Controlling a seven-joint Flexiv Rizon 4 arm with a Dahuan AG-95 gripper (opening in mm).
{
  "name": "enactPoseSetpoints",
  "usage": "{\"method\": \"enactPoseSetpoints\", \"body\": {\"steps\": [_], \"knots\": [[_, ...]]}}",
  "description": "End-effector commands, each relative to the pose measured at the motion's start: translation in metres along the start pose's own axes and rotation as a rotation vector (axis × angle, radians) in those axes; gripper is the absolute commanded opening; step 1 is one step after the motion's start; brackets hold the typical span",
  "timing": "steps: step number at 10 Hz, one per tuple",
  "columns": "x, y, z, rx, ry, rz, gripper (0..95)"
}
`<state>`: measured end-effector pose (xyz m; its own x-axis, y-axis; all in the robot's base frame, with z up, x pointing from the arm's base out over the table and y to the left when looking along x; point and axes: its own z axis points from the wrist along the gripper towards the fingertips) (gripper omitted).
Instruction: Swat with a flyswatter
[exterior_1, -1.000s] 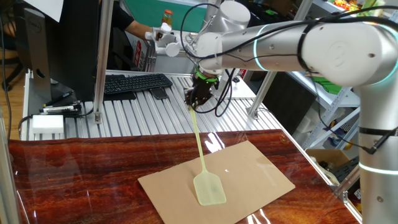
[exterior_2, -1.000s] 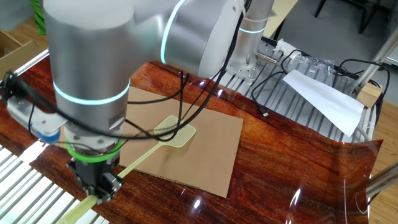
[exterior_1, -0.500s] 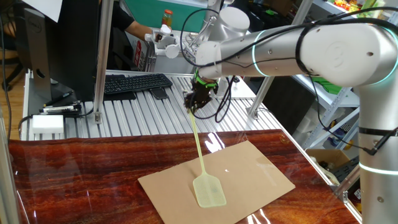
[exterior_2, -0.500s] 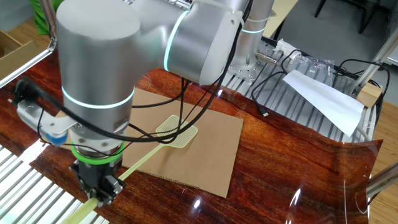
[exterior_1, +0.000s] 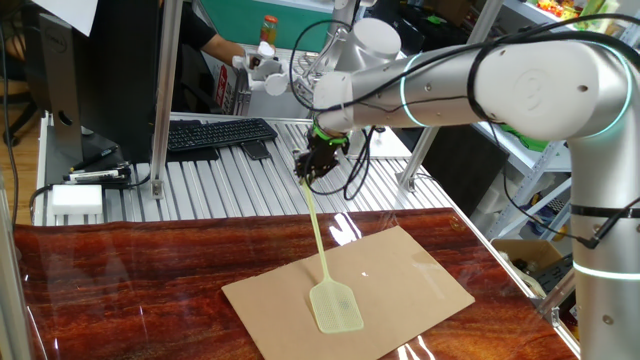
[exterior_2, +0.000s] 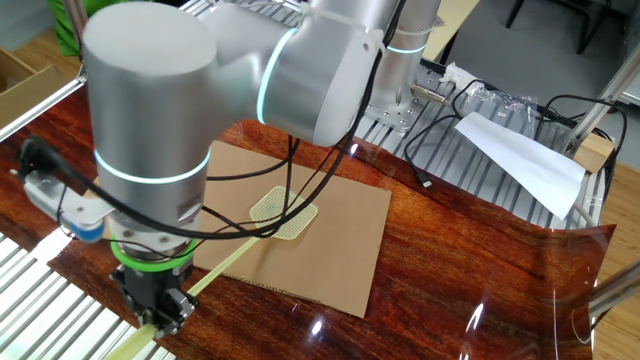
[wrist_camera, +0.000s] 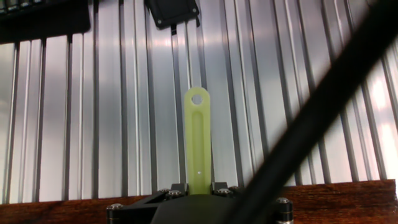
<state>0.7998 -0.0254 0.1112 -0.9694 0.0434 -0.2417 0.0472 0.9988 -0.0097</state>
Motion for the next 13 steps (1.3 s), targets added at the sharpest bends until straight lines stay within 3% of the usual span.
{"method": "enactPoseSetpoints", "body": {"steps": [1,4,10,13], "knots": [[0.001,0.0,0.004,-0.008,0.004,0.002,0.0],[0.003,0.0,0.01,-0.017,-0.004,0.005,0.0],[0.005,-0.002,0.02,-0.021,-0.057,0.017,0.0],[0.007,-0.003,0.028,-0.029,-0.067,0.021,0.0]]}}
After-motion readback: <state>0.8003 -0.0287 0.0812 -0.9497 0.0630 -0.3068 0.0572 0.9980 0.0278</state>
